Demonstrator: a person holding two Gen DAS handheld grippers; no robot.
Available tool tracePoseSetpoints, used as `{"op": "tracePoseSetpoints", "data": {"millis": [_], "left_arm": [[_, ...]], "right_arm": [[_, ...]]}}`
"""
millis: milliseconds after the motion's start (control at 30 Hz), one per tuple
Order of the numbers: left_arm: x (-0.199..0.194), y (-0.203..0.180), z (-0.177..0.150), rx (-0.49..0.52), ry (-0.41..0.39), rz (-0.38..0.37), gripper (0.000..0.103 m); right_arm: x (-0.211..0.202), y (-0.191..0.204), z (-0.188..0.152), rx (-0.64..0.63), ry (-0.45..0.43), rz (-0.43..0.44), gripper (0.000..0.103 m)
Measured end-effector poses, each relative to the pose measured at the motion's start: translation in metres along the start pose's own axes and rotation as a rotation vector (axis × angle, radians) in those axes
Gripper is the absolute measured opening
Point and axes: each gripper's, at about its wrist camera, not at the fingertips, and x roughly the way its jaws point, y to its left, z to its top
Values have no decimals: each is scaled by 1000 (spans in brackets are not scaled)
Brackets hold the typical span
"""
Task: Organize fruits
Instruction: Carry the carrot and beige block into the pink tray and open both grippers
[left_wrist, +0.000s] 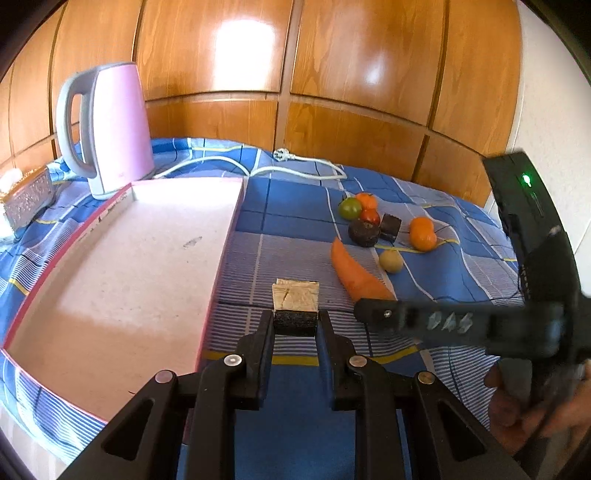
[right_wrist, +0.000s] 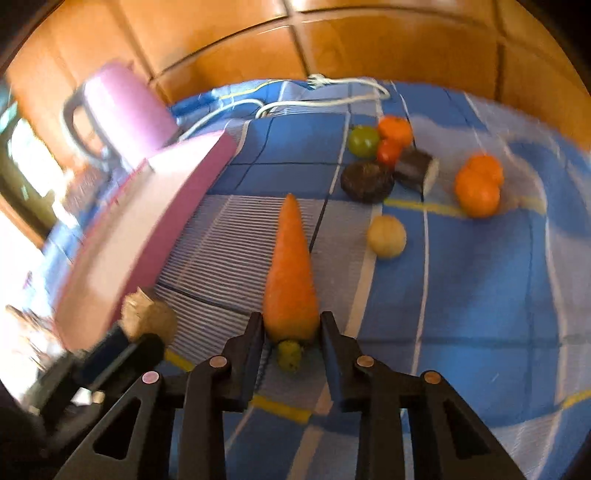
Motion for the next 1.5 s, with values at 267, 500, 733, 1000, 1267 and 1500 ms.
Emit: {"op": "tracePoseSetpoints", "data": {"millis": [267,500,733,1000,1267,1500], "left_arm": [[-6,3,2,-7,-21,-11,22],[-23,14,11,-56,-100,-1,22],[-40,51,23,-178,-171,49,22],[-53,92,27,-323,-250,217,22],[-33,141,17,-556,-171,256,60],[-36,137,12,-547,-175,270,60]], "right_arm": [[-1,-38,-15,366,19,398,30],[-11,-20,-13,398,-17,541,30],[-21,11,2,296,-55,496,30],[-31,69,31,109,-102,443,29],[13,128,48,-20,2,434,44],[17,121,35,-31,16,360,58]]}}
